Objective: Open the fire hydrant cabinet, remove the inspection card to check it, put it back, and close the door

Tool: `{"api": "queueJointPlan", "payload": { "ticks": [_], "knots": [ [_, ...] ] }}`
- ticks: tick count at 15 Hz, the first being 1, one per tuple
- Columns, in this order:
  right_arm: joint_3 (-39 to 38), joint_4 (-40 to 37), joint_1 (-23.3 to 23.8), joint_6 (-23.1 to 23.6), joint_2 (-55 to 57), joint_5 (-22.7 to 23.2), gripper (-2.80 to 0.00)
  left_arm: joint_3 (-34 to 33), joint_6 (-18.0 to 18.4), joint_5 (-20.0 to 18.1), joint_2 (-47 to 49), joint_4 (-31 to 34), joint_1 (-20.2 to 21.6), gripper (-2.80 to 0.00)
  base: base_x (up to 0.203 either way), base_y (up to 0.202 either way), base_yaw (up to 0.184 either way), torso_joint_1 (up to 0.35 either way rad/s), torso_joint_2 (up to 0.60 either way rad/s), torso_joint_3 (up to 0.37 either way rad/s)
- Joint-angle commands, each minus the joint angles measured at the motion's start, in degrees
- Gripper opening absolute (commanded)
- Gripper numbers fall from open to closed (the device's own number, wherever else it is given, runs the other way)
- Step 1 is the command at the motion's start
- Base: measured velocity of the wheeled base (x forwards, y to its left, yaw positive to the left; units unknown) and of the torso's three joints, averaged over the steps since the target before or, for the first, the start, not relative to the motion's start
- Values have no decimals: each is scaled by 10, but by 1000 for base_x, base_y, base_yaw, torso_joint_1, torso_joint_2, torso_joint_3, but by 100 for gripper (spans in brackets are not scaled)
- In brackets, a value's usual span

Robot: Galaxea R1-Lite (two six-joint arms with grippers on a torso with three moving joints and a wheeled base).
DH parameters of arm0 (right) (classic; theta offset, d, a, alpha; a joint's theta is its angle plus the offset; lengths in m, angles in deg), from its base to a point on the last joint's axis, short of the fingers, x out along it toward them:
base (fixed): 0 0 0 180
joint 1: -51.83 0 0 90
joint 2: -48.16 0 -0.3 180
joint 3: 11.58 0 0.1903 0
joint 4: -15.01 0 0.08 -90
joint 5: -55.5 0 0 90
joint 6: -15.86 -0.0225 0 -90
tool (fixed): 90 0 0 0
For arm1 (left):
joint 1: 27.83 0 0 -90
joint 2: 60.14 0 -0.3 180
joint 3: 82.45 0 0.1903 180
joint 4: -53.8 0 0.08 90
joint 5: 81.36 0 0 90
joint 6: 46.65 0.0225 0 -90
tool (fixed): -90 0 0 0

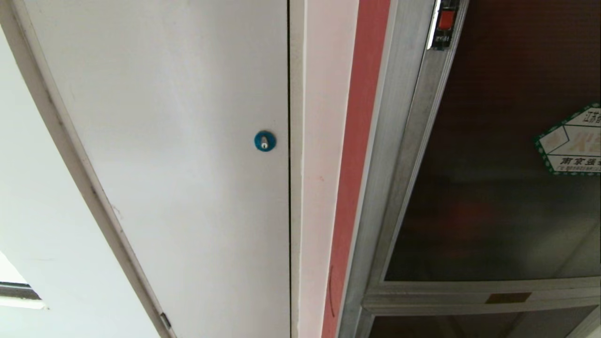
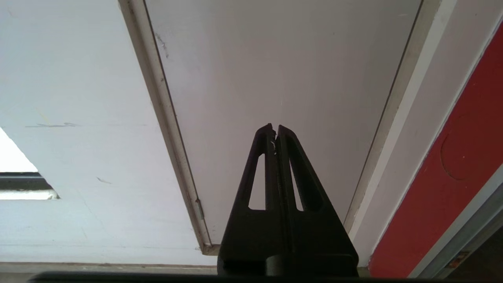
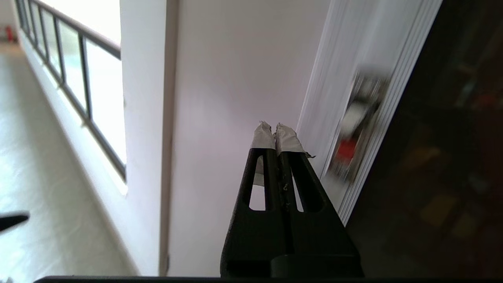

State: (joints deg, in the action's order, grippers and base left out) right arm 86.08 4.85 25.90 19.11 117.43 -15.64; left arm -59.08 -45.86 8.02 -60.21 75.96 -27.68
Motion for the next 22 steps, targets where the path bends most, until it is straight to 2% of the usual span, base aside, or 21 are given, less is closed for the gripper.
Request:
{"api": "queueJointPlan", "payload": {
  "ticks": [1,9,16,22],
  "knots": [
    [97,-22,0,-1,44,-10,-280,-4,0,0,0,0,0,-280,0,0,0,0,0,0],
    [262,-28,1,1,137,-60,-280,-4,0,0,0,0,0,-280,0,0,0,0,0,0],
    [343,-38,15,3,205,-85,-280,-4,0,0,0,0,0,-280,0,0,0,0,0,0],
    [361,-36,34,2,238,-101,-280,-4,0,0,0,0,0,-280,0,0,0,0,0,0]
  ]
}}
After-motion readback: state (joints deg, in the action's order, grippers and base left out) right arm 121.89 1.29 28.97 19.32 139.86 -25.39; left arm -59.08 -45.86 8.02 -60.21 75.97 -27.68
